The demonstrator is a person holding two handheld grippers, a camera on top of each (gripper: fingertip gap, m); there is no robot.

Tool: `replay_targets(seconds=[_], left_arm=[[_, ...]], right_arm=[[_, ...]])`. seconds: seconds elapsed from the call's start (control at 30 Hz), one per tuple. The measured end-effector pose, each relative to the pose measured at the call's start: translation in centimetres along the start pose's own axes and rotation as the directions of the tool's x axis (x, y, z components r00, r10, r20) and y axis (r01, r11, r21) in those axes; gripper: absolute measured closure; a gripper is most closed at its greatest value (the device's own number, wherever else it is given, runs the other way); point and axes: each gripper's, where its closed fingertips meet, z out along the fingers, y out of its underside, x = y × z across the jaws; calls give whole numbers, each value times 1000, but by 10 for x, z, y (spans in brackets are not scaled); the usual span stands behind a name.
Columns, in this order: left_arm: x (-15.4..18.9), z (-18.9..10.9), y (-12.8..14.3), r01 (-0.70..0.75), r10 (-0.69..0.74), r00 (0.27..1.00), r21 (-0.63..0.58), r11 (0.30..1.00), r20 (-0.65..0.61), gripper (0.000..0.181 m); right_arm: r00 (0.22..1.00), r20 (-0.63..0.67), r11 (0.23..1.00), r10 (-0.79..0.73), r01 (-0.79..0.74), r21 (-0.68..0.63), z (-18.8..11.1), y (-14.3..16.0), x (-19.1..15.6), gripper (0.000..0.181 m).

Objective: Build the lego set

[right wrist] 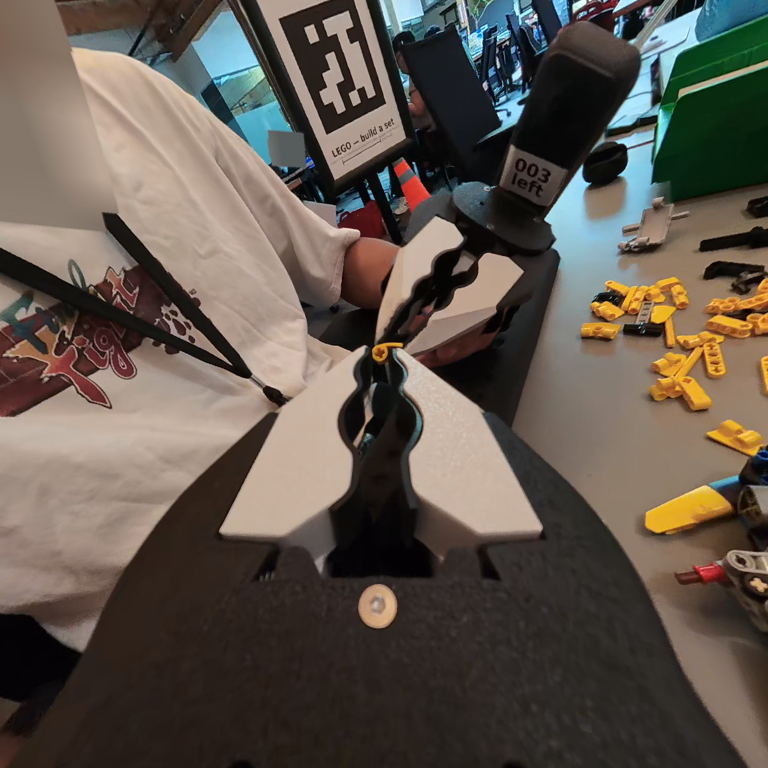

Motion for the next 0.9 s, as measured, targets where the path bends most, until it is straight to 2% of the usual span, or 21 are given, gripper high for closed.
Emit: replay_targets(seconds=[0.07, 0.17, 0.23, 0.3, 0.33, 0.43, 0.63, 0.7, 0.77, 0.9], left_arm=[[-2, 1, 1, -3, 3, 1000, -10, 1000, 8, 177], [-11, -3, -9, 1, -3, 999, 45, 999, 52, 179], [-17, -8, -20, 13, -22, 997, 114, 993, 77, 179], [-27, -14, -30, 46, -67, 991, 183, 982, 114, 180], [-32, -17, -34, 63, -93, 987, 214, 975, 131, 180], [-43, -25, -41, 93, -145, 973, 275, 957, 177, 180], [-52, -22, -36, 47, -118, 952, 243, 969, 284, 180], [-50, -17, -32, 27, -91, 952, 213, 977, 293, 181], [-48, -13, -29, 18, -76, 951, 191, 981, 301, 181], [-46, -11, -26, 25, -77, 956, 183, 983, 284, 181]], right_arm=[[1000, -20, 1000, -15, 15, -4, 0, -1, 2, 176], [992, -125, 999, -3, 8, 38, -8, -7, 16, 174], [963, -268, 997, -16, 35, 64, -16, -11, 31, 165], [894, -440, 991, -84, 122, 60, -25, -15, 44, 151], [832, -536, 983, -140, 183, 29, -31, -16, 49, 148], [675, -691, 957, -259, 275, -91, -34, -15, 51, 152], [470, -776, 904, -421, 288, -316, -23, -10, 62, 139], [442, -767, 884, -464, 280, -373, -20, -7, 66, 142], [430, -752, 865, -500, 291, -409, -18, -6, 67, 158], [415, -727, 837, -547, 293, -463, -18, -1, 67, 159]])
